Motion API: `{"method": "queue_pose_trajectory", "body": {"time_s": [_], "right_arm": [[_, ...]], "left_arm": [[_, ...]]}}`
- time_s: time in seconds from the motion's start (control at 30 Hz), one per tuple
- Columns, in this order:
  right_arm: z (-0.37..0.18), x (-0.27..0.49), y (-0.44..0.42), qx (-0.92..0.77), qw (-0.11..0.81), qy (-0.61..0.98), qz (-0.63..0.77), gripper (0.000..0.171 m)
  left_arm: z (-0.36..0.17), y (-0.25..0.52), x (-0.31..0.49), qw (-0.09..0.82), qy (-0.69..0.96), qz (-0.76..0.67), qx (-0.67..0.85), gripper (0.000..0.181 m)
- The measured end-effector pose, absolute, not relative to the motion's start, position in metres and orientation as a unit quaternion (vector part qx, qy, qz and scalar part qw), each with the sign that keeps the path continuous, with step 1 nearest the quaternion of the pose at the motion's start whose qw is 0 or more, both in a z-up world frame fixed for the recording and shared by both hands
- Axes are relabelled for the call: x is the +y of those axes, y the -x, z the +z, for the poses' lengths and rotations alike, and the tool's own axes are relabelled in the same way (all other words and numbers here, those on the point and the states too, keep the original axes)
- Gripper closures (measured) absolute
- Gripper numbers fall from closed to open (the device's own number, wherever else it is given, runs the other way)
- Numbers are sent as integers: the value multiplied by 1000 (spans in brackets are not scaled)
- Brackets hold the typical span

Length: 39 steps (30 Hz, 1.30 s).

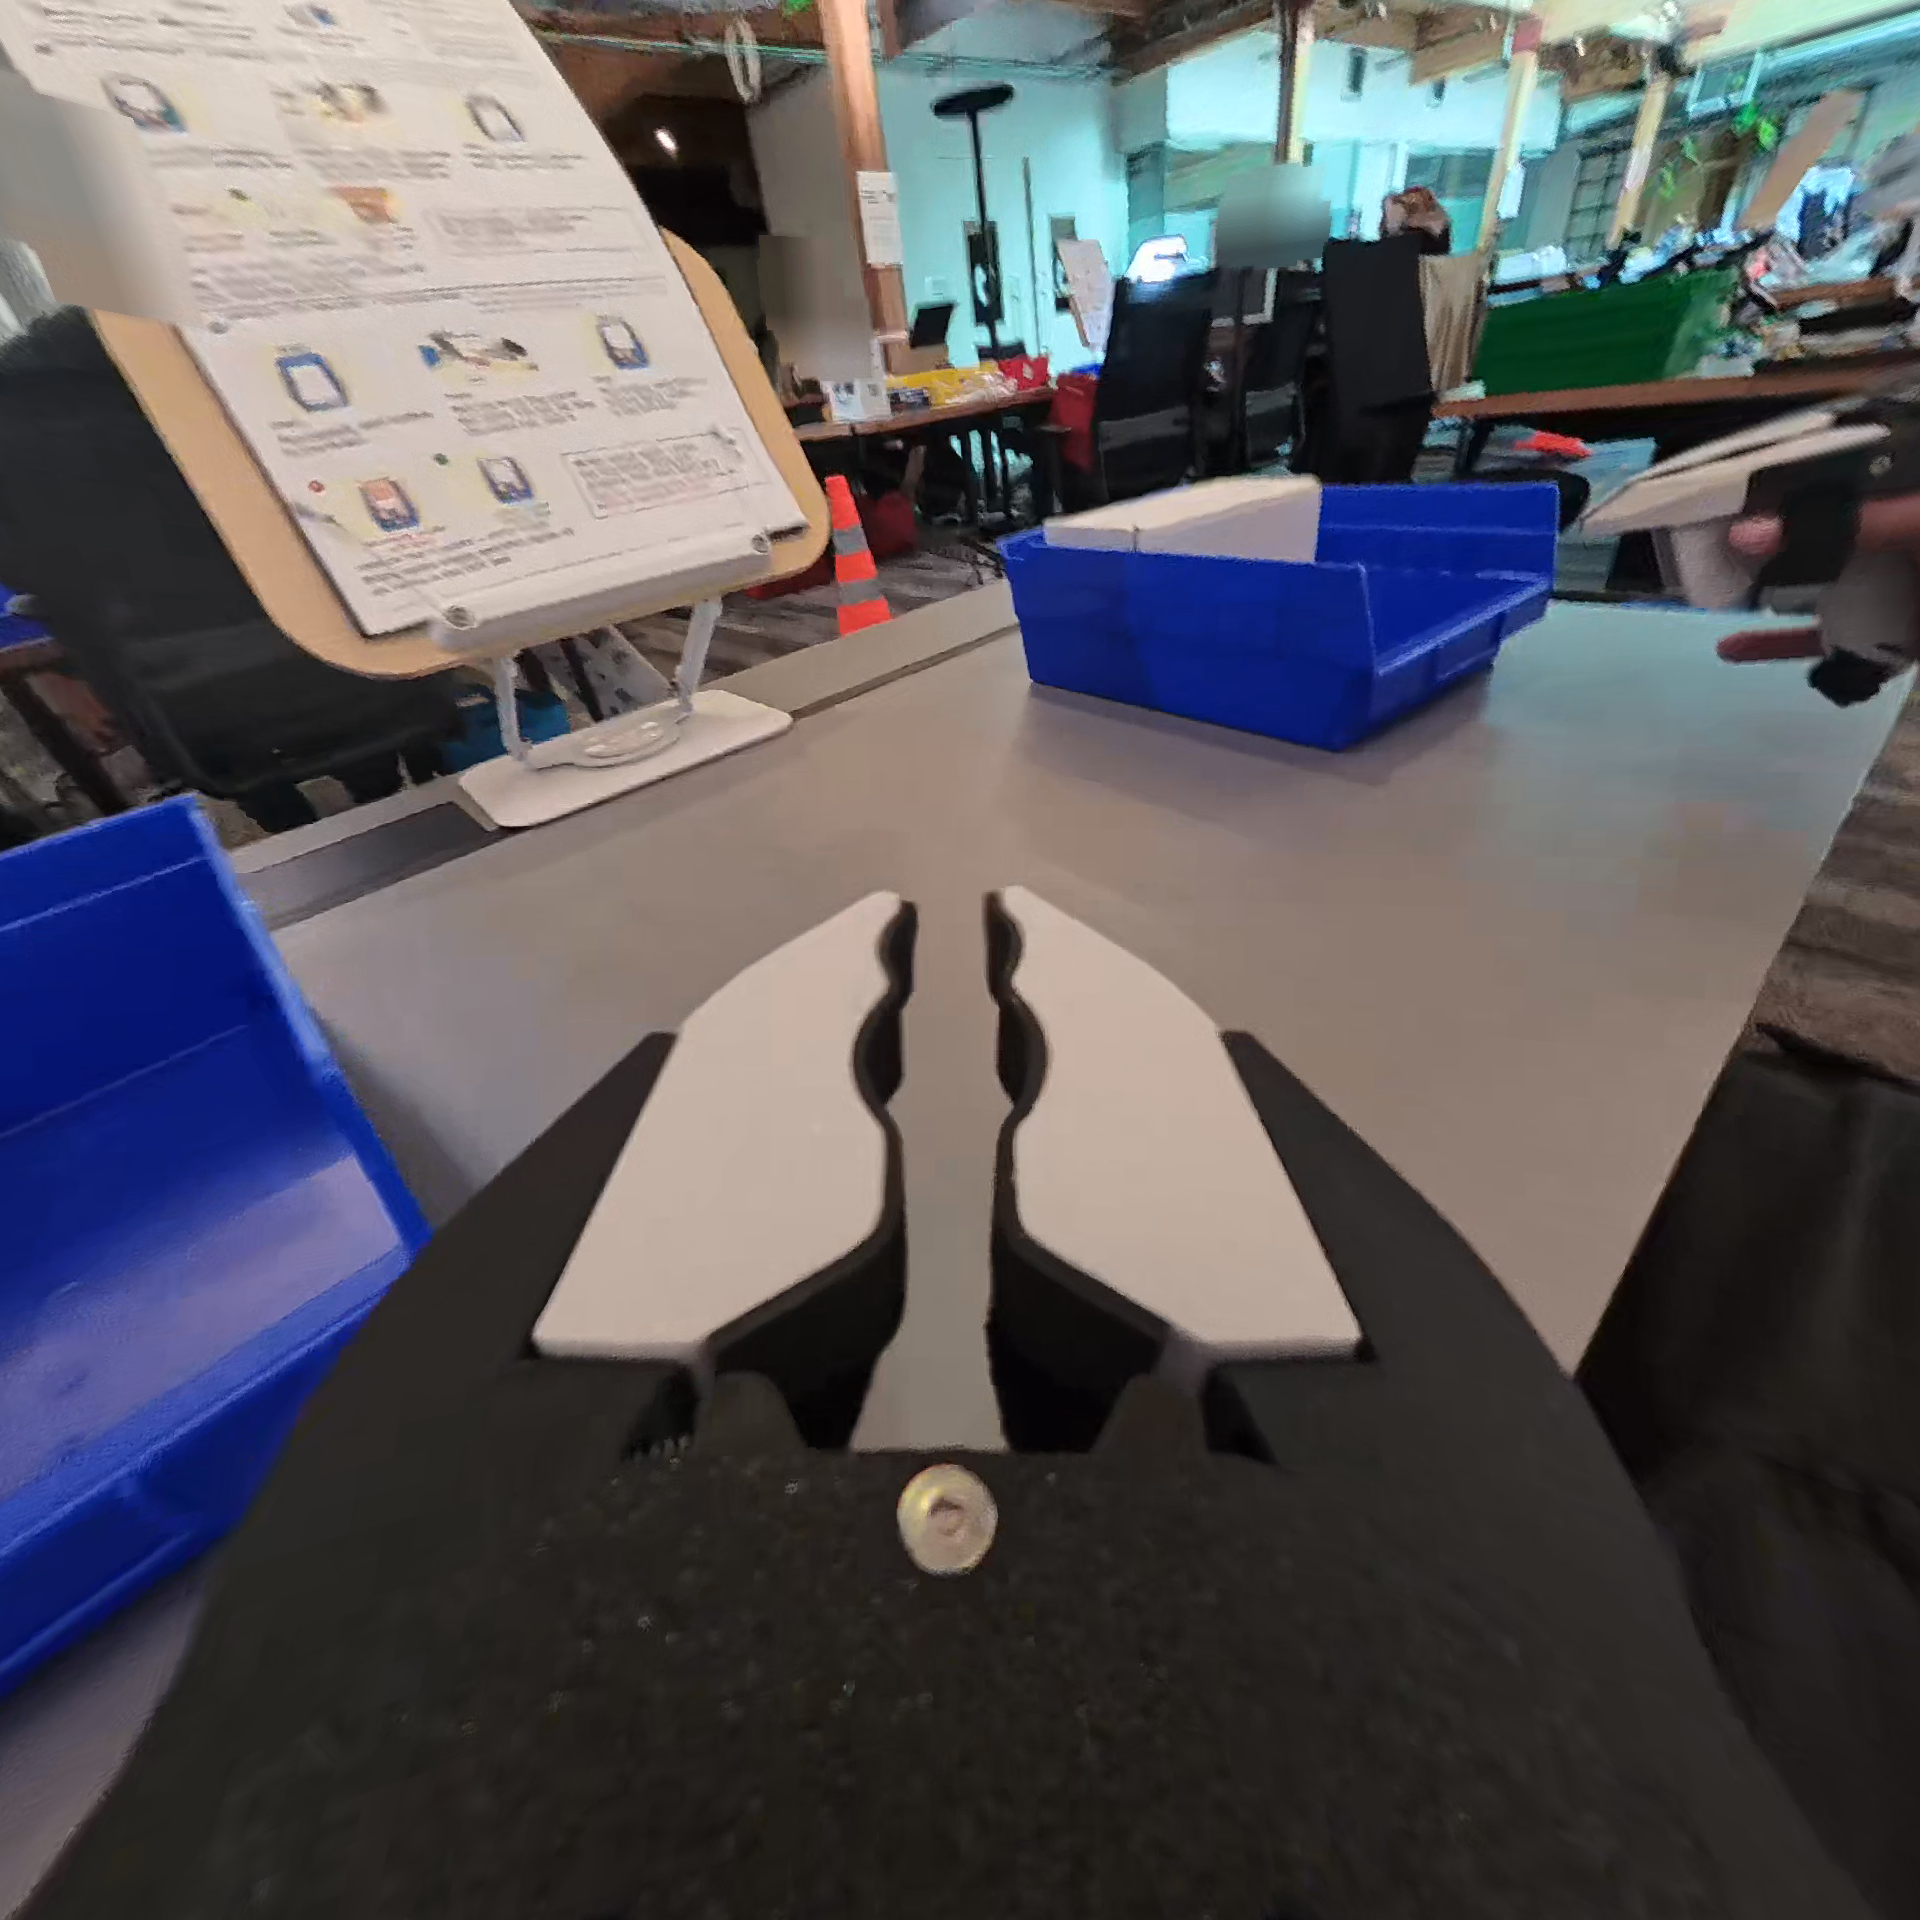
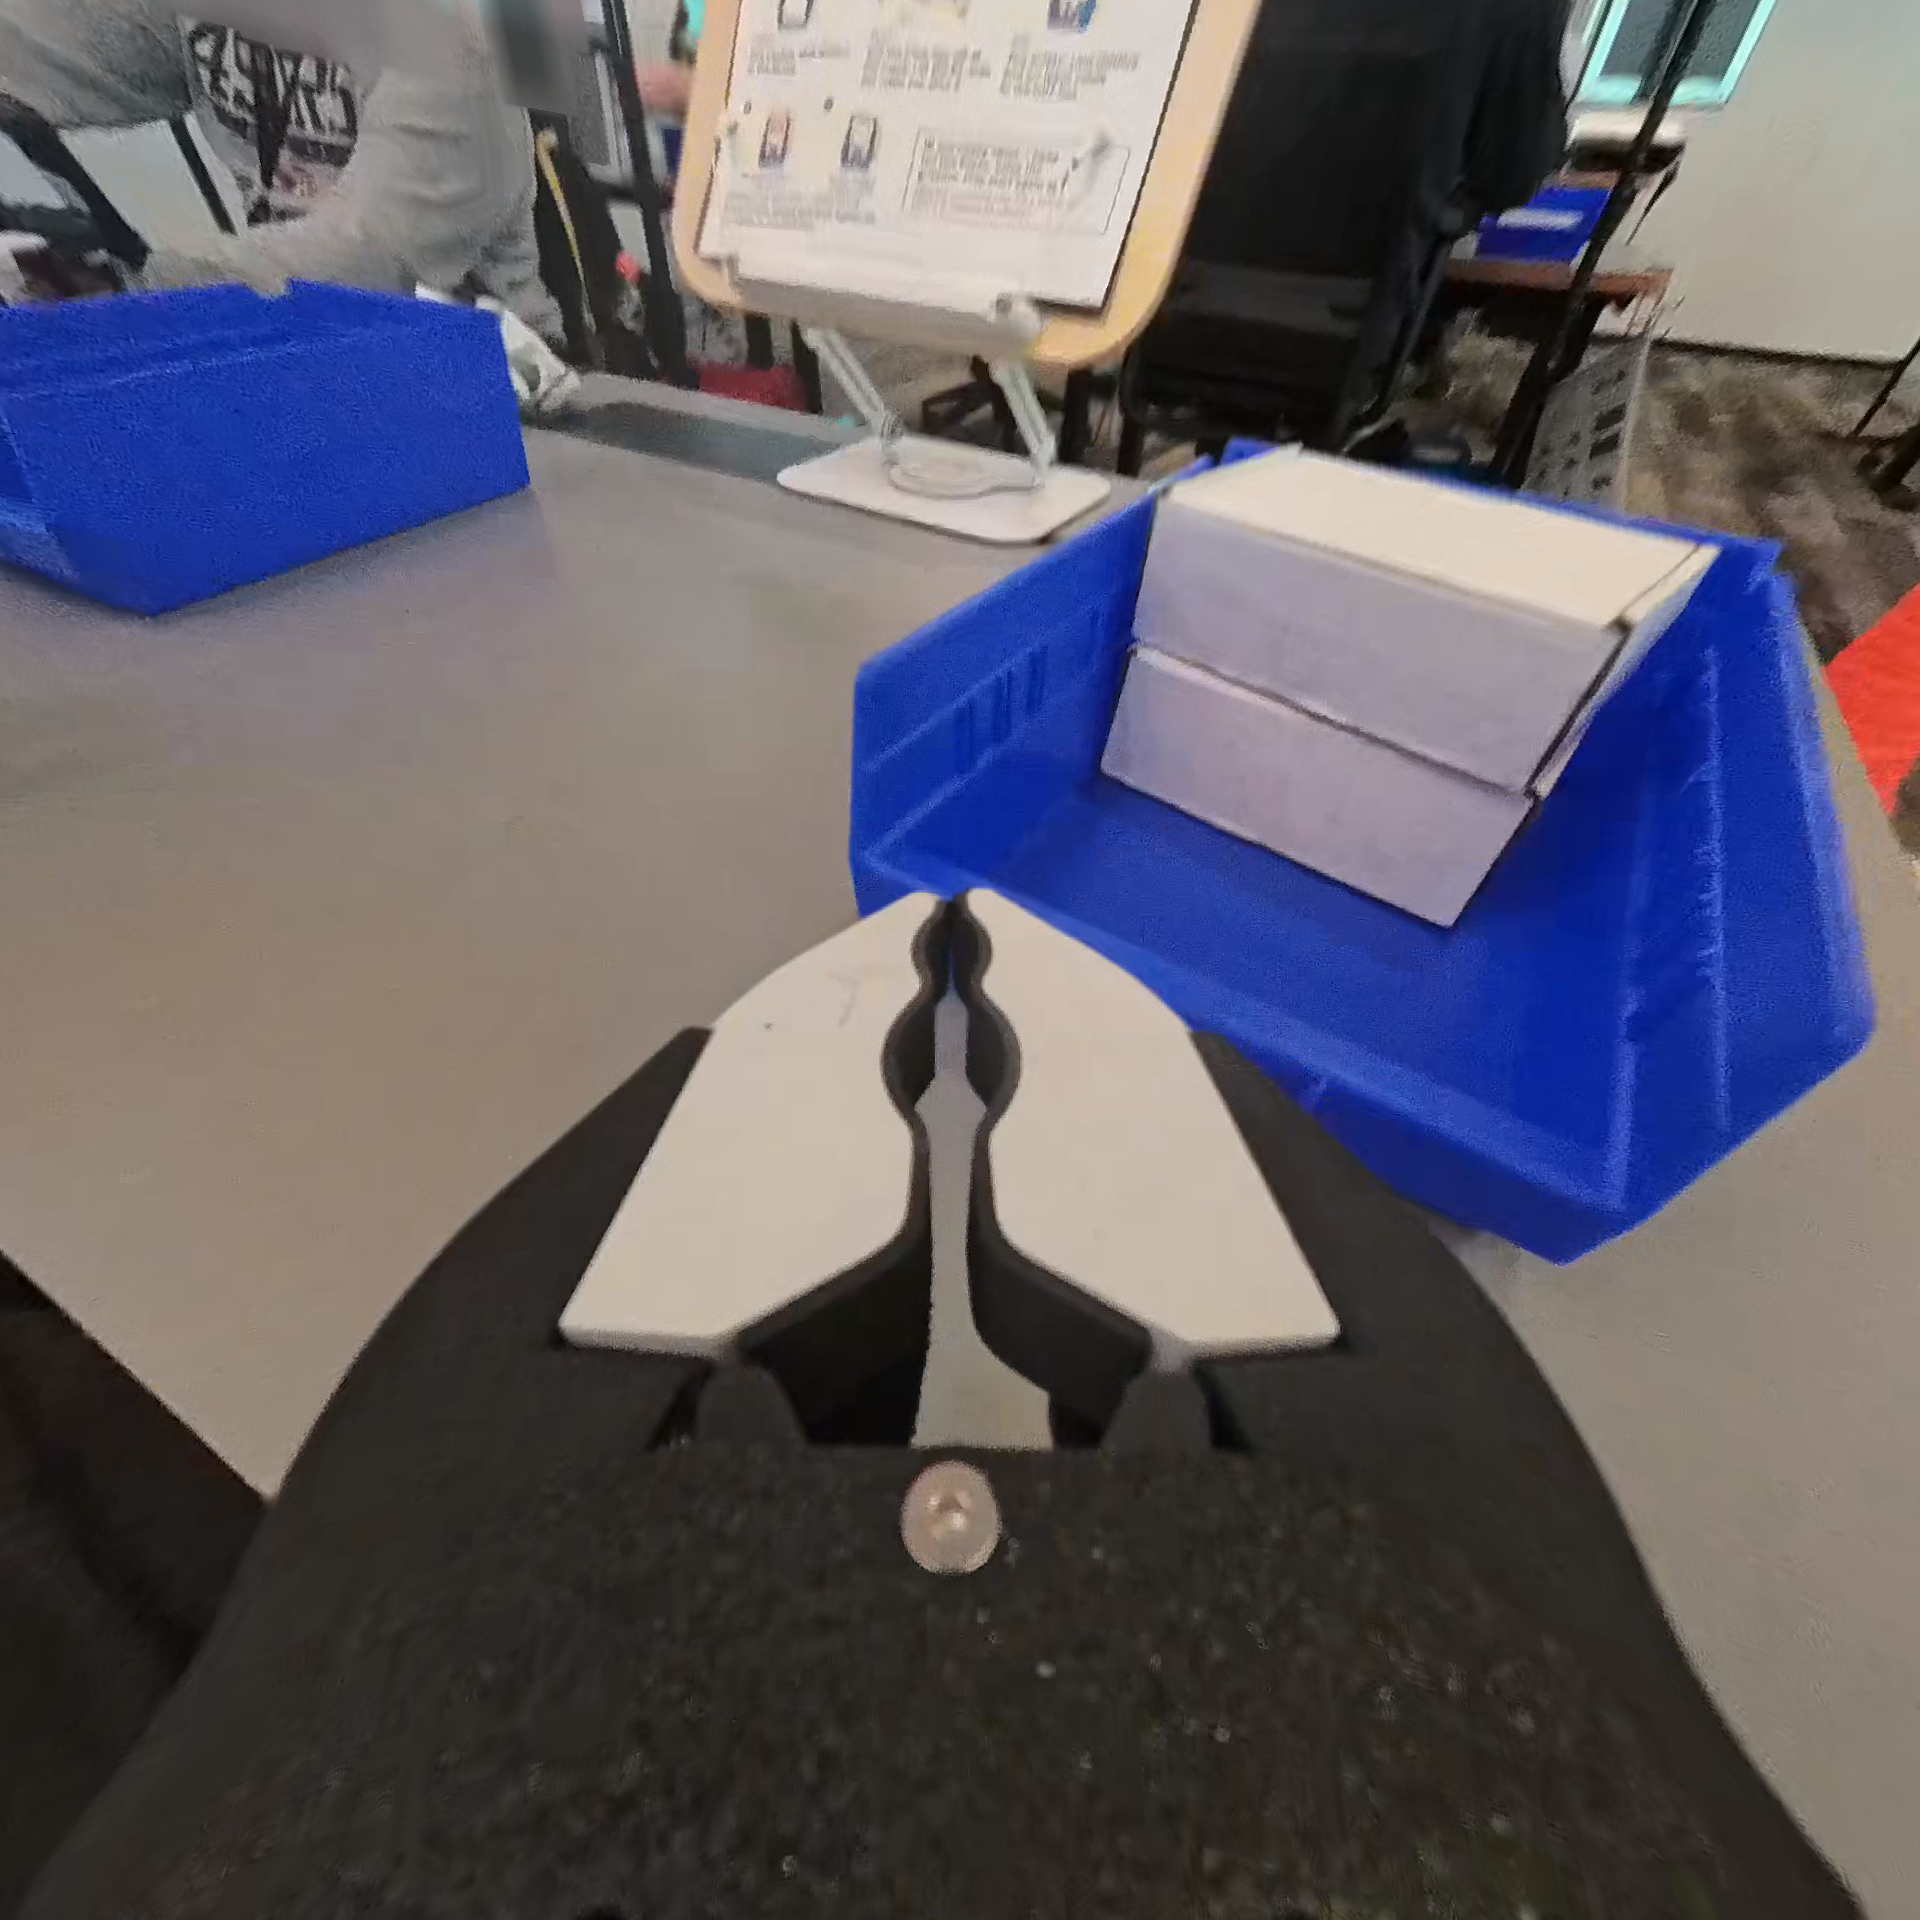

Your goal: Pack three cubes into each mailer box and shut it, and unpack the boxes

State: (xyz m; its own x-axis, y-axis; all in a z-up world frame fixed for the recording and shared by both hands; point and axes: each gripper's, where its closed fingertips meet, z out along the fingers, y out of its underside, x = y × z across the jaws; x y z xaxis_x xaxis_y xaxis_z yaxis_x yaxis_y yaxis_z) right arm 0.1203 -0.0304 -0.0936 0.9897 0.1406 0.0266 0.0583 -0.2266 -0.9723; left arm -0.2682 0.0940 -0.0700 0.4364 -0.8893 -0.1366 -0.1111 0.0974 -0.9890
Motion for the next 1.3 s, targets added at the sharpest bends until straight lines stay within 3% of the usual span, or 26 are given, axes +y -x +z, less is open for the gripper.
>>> {"method": "queue_pose_trajectory", "body": {"time_s": [0.03,0.23,0.37,0.5,0.6,0.8,0.87,1.0,1.1,1.23,1.3], "right_arm": [[-106,-33,-118,-75,593,801,43,171],[-127,-42,-128,-86,552,829,22,171],[-132,-44,-151,-55,545,836,-5,171],[-131,-47,-166,-36,549,835,-17,171],[-128,-54,-174,-30,549,835,-11,171],[-121,-66,-187,-36,568,822,7,171],[-116,-65,-202,-4,583,812,-13,171],[-96,-56,-225,114,632,766,-37,170],[-88,-51,-232,161,651,740,-50,154],[-110,-40,-229,179,594,779,-93,111],[-121,-42,-240,212,546,793,-169,109]], "left_arm": [[-74,265,95,596,601,-317,427,181],[-85,224,86,520,643,-402,393,181],[-91,164,53,479,631,-410,452,179],[-96,69,21,450,638,-379,496,115],[-104,-11,9,406,672,-378,491,92],[-127,-115,62,433,736,-292,431,112],[-144,-126,73,417,754,-275,426,136],[-148,-120,88,422,780,-286,362,159],[-148,-107,91,425,793,-275,341,164],[-147,-87,92,426,799,-274,325,169],[-147,-76,91,425,800,-273,323,171]]}}
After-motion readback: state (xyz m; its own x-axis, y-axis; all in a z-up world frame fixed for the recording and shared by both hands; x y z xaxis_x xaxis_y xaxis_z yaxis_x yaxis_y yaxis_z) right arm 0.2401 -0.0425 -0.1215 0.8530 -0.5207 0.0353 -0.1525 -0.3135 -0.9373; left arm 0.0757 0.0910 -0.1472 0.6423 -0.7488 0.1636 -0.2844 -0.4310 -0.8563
